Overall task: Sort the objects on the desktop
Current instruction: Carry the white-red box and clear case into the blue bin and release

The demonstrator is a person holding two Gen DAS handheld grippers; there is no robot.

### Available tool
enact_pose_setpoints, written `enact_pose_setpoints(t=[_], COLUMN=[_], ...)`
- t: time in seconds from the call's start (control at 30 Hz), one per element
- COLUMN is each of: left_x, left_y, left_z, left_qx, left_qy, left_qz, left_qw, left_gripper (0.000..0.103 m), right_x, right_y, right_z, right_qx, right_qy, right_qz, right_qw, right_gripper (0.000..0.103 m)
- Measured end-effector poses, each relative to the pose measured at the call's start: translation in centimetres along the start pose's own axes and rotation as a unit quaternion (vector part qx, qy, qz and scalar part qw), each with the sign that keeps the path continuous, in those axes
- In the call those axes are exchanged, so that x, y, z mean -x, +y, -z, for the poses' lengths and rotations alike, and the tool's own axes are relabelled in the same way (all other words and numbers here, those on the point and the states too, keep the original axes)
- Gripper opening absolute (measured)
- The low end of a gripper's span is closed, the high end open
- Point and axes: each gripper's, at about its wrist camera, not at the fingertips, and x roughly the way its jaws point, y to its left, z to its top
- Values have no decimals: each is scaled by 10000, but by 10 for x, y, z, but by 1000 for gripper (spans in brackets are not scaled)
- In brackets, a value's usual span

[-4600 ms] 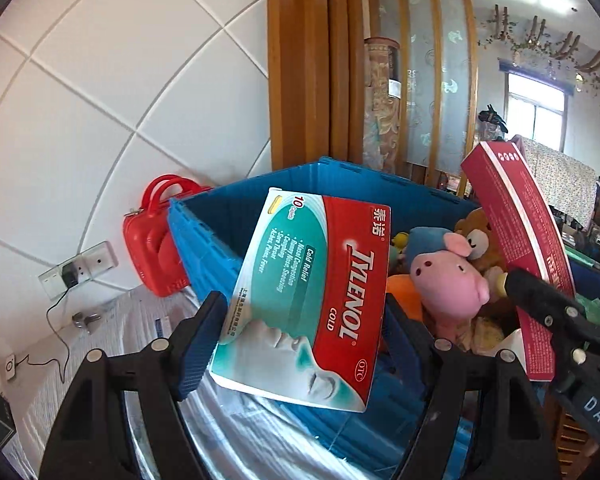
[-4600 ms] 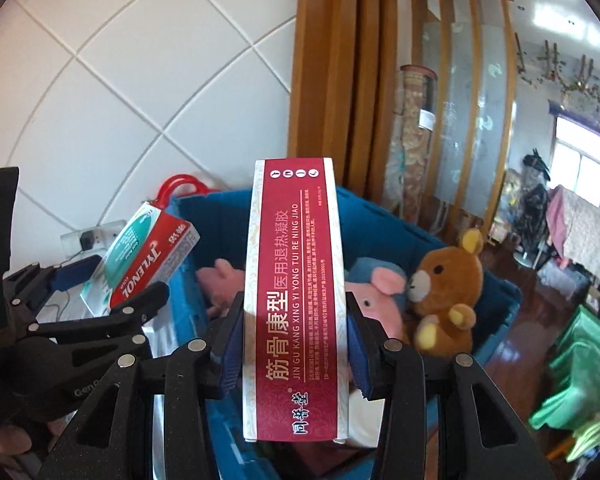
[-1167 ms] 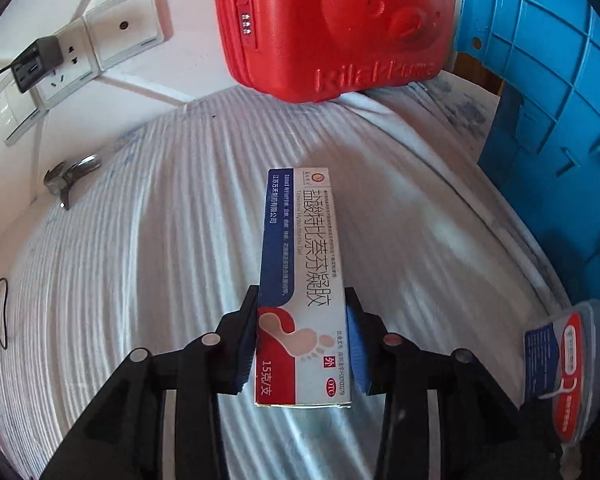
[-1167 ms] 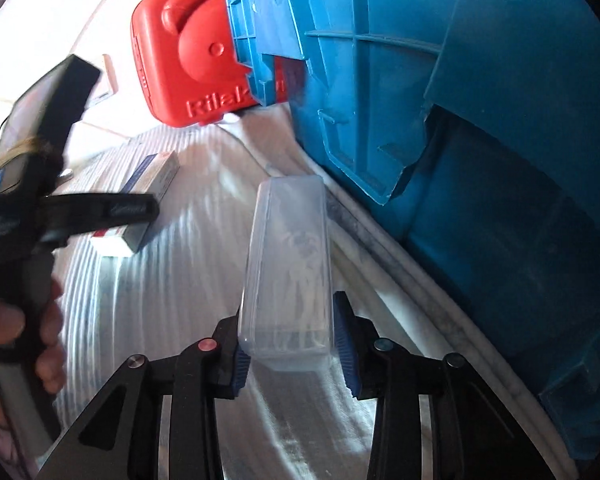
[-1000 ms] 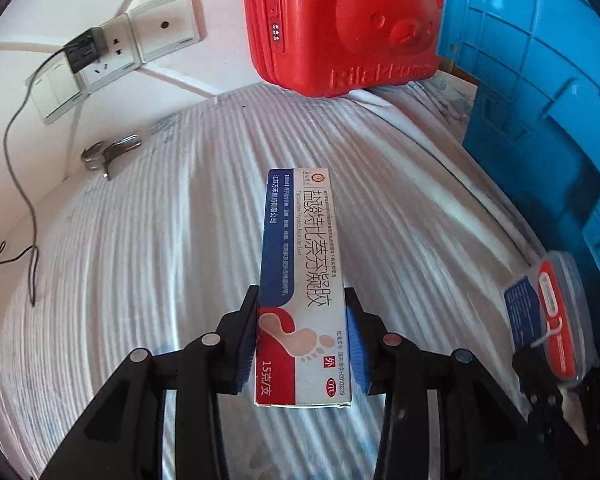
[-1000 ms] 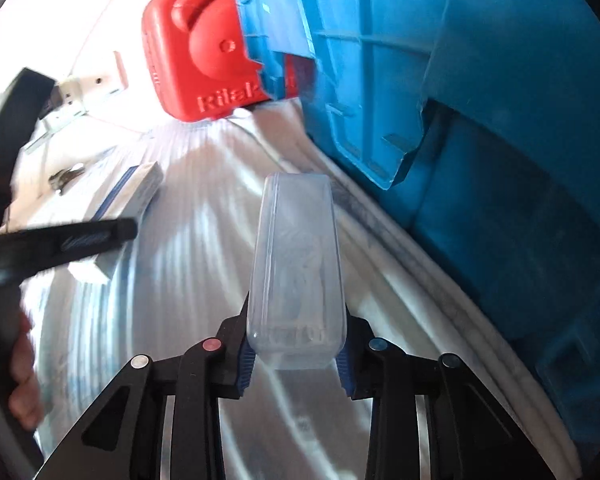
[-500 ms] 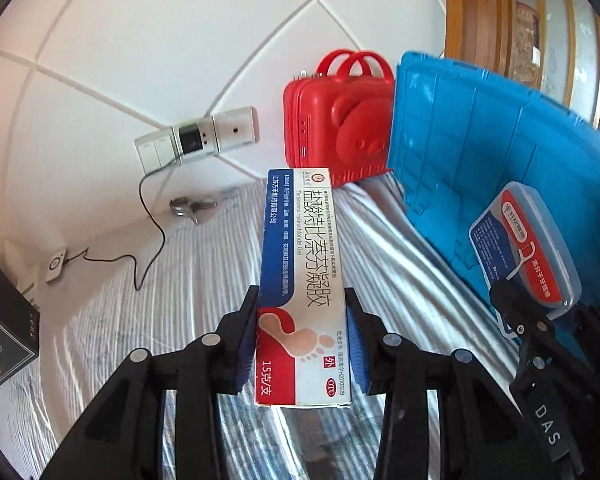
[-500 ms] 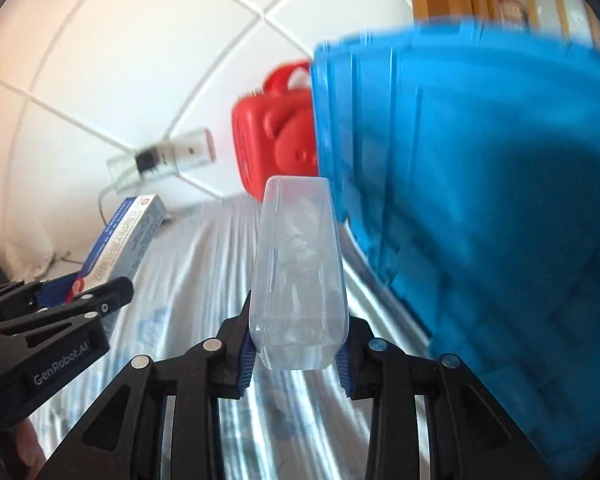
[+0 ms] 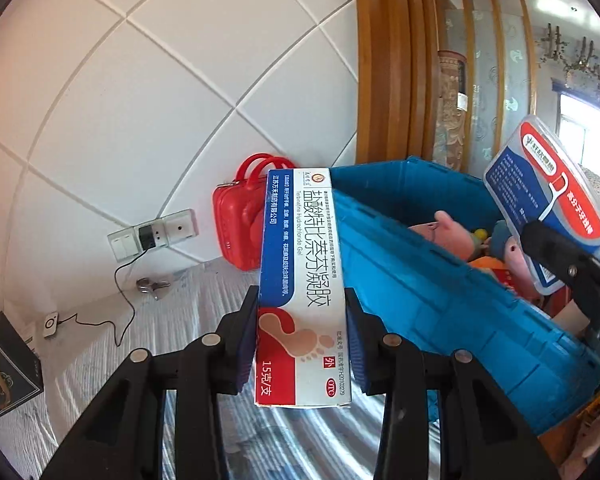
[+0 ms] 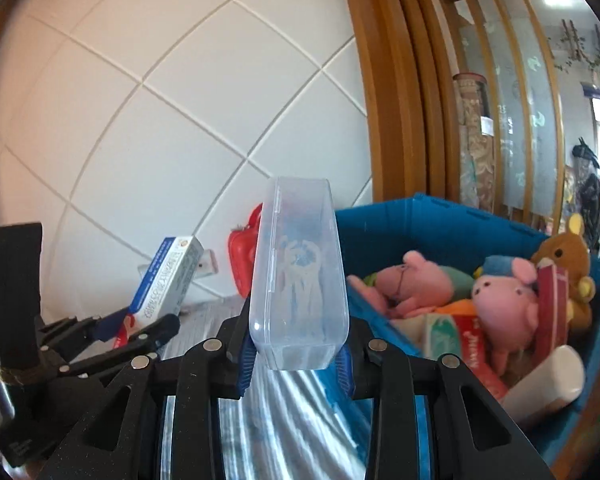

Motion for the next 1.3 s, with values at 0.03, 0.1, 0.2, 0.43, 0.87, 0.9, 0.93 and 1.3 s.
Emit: enact_pose_setpoints(t=[0.03, 0.1, 0.2, 0.43, 0.87, 0.9, 0.93, 1.3], left_x=[6, 9, 9, -12, -48, -48, -48, -43], left_y=[-12, -36, -79, -178, -237, -237, -238, -236], left_z=[-6, -17, -32, -45, -47, -48, -48, -48], left_qx=[-31, -107, -246, -620, -832, -827, -830, -710], left_qy=[-34, -98, -139, 178, 964, 963, 969, 886], left_qz=[55, 171, 348, 582, 368, 381, 366, 139], left_qw=[10000, 9997, 9990, 9962, 9912, 9912, 9912, 9934], left_gripper=[38, 38, 38, 38, 38, 39, 39, 71], right_x=[0, 11, 17, -13, -50, -53, -54, -77], right_y=[-9, -34, -76, -165, -236, -236, -234, -237], right_z=[-8, -20, -33, -43, -20, -21, -21, -23], right_qx=[8, 14, 51, 37, 181, 177, 161, 215], right_qy=[-35, -101, -92, 306, 934, 985, 992, 1049], right_qz=[64, 202, 424, 509, 88, -20, -83, -119], right_qw=[10000, 9997, 9990, 9982, 9954, 9950, 9949, 9942], right_gripper=[32, 32, 32, 32, 33, 34, 34, 54])
